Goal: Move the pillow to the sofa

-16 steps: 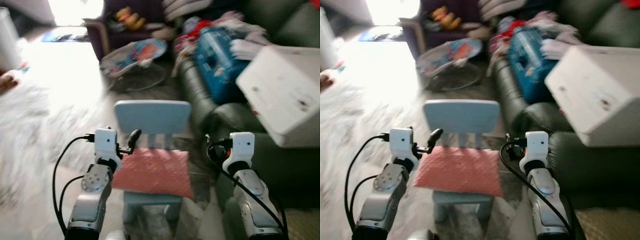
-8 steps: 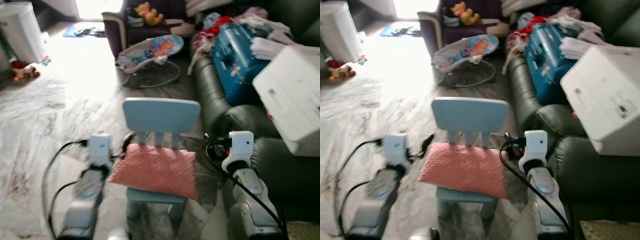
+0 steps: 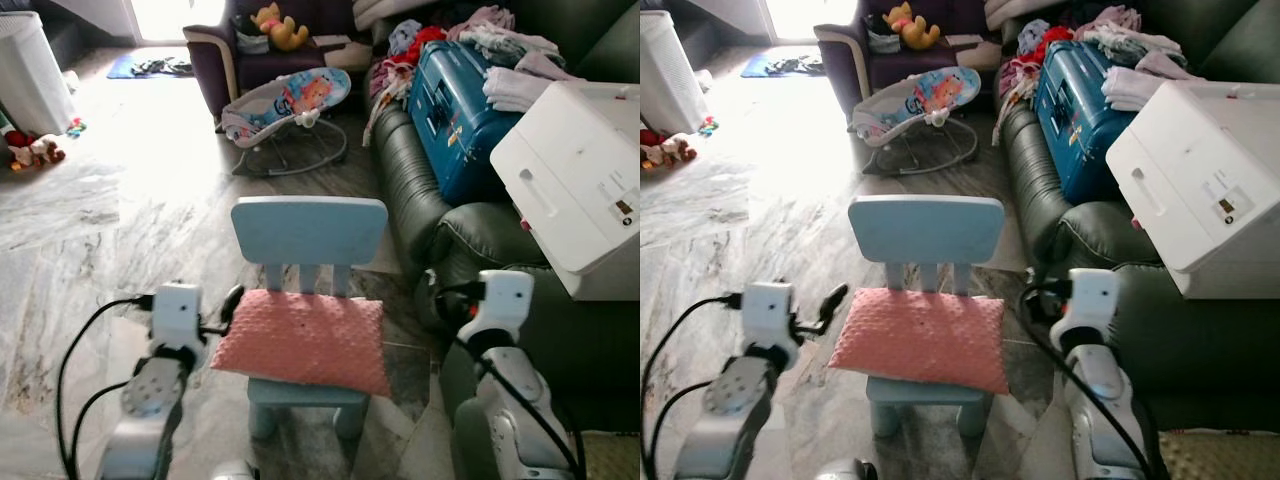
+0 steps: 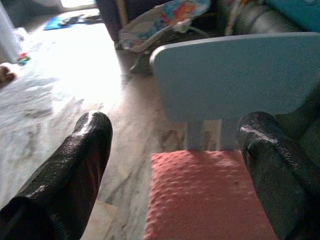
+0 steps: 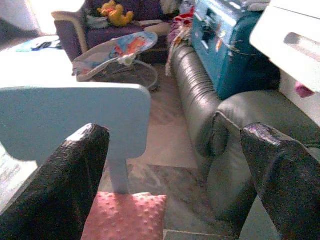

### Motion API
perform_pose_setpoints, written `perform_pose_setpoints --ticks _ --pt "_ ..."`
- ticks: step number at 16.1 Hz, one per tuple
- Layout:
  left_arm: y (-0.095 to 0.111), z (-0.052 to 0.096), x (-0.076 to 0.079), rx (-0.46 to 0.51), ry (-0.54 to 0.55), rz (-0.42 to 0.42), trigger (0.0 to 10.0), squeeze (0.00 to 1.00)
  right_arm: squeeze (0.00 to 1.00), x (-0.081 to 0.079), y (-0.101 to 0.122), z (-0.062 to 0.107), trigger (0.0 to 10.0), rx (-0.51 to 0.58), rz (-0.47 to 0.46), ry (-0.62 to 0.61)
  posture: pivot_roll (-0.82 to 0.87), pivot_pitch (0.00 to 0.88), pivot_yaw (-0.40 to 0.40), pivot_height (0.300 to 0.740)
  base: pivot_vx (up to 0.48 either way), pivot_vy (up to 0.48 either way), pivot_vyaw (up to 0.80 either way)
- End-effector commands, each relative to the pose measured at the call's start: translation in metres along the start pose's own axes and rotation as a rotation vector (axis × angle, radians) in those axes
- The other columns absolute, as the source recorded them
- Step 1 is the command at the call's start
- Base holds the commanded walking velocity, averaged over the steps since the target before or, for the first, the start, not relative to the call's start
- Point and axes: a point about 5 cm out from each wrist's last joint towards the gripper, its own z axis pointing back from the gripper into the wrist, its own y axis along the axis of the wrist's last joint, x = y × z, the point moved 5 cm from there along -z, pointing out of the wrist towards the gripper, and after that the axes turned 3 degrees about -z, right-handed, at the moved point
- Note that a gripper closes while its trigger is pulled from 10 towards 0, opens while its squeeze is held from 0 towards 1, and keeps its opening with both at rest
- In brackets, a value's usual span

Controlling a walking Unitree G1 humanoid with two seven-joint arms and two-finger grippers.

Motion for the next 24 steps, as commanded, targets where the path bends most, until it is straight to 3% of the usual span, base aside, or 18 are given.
perform_pose_setpoints --ticks 1,5,12,14,24 --pt "0.006 0.002 -0.006 0.016 0.028 -0.014 10.0 0.0 0.0 0.0 -0.002 0.005 10.0 -0.011 -0.014 0.001 -0.03 0.0 -0.032 0.74 0.0 0.0 0.0" --pt "-0.007 0.012 -0.014 -0.03 0.081 -0.008 10.0 0.0 0.0 -0.004 -0.014 0.013 10.0 -0.058 0.022 0.039 -0.02 0.0 -0.039 0.74 0.0 0.0 0.0" --pt "0.013 0.004 -0.01 0.015 0.059 -0.011 10.0 0.0 0.0 -0.004 -0.006 0.006 10.0 -0.04 0.017 0.028 -0.02 0.0 -0.042 0.74 0.0 0.0 0.71" --pt "0.004 0.005 -0.007 -0.024 0.032 -0.03 10.0 0.0 0.0 -0.002 -0.007 0.01 10.0 -0.043 -0.004 0.009 -0.03 0.0 -0.04 0.74 0.0 0.0 0.0" --pt "0.0 0.003 -0.005 -0.053 0.014 -0.026 10.0 0.0 0.0 -0.004 -0.013 0.016 10.0 -0.065 -0.016 0.01 -0.03 0.0 -0.039 0.74 0.0 0.0 0.0"
